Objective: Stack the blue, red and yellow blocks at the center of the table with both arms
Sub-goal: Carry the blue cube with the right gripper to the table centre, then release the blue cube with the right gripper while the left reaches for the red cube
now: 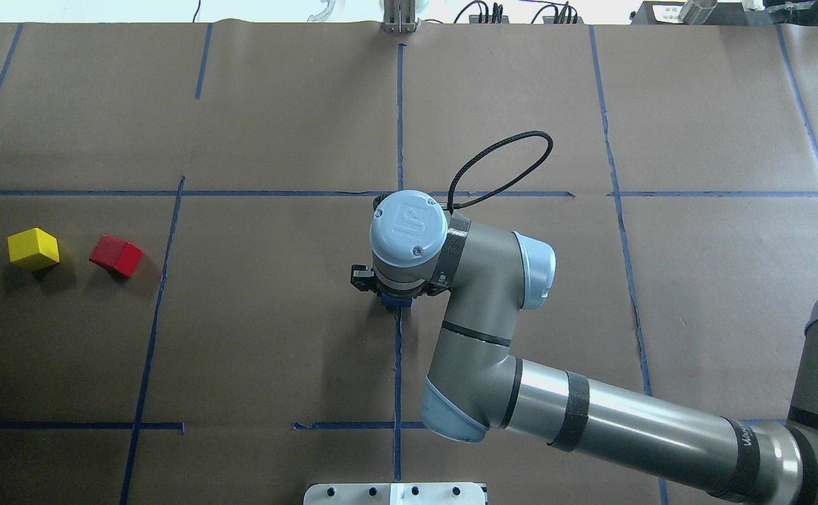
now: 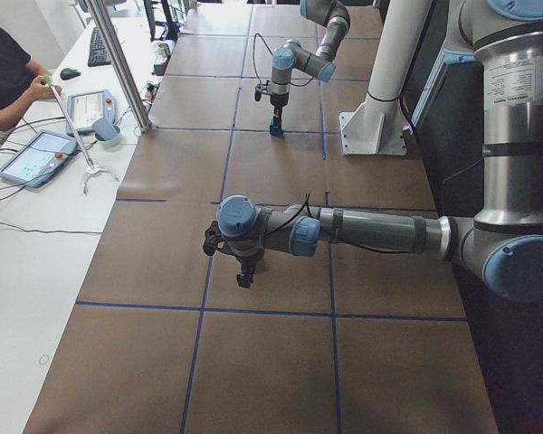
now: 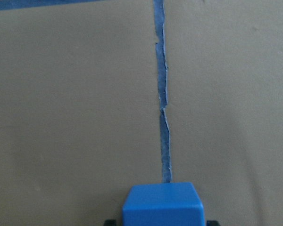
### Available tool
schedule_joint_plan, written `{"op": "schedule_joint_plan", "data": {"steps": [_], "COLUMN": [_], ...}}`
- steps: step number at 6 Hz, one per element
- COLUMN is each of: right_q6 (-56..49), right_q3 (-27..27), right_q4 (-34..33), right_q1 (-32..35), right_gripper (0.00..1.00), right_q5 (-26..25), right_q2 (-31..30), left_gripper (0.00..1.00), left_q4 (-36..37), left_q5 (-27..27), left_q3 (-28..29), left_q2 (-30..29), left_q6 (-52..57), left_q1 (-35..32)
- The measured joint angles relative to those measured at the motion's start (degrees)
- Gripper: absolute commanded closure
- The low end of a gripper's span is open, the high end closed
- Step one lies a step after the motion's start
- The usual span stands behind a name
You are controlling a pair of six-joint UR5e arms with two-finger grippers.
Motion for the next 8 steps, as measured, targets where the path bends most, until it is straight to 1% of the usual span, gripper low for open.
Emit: {"op": "schedule_joint_plan", "data": {"steps": [1, 2, 3, 4, 5, 6, 7, 8], "right_q6": [-0.1, -0.1, -0.1, -0.1, -1.4, -4.5, -6.9, -7.9], "right_q3": [2.5, 7.2, 13.5, 20.0, 24.0, 26.3, 27.0, 27.1], "right_q4": [-0.1, -0.1, -0.2, -0.2, -0.1, 0.0, 0.2, 0.4], "right_q1": [0.6, 2.0, 4.8, 9.6, 13.9, 16.7, 17.9, 18.4], "right_gripper": [0.0, 0.0, 0.0, 0.0, 0.0, 0.0, 0.0, 0.0], "right_q5": [0.2, 0.8, 3.4, 8.8, 13.2, 15.5, 16.2, 16.1], "right_q2": [-0.8, -3.2, -7.6, -13.6, -18.7, -23.1, -25.7, -27.1], "left_gripper": [0.0, 0.0, 0.0, 0.0, 0.0, 0.0, 0.0, 0.0], "left_q4": [-0.3, -1.7, -4.3, -9.1, -15.4, -21.4, -24.1, -24.9], "left_q5": [0.2, 0.3, 0.4, 0.7, 3.2, 9.1, 14.7, 17.7], "left_q3": [-1.0, -2.0, -2.5, -2.7, -2.8, -2.9, -2.5, -1.7], "left_q2": [-0.1, -0.1, -0.1, -0.1, -0.2, -1.0, -3.1, -5.7], "left_q6": [-2.6, -5.3, -8.8, -17.2, -26.0, -31.3, -33.0, -33.4], "left_q1": [0.2, 0.6, 2.0, 6.0, 11.4, 18.5, 24.9, 29.1]}}
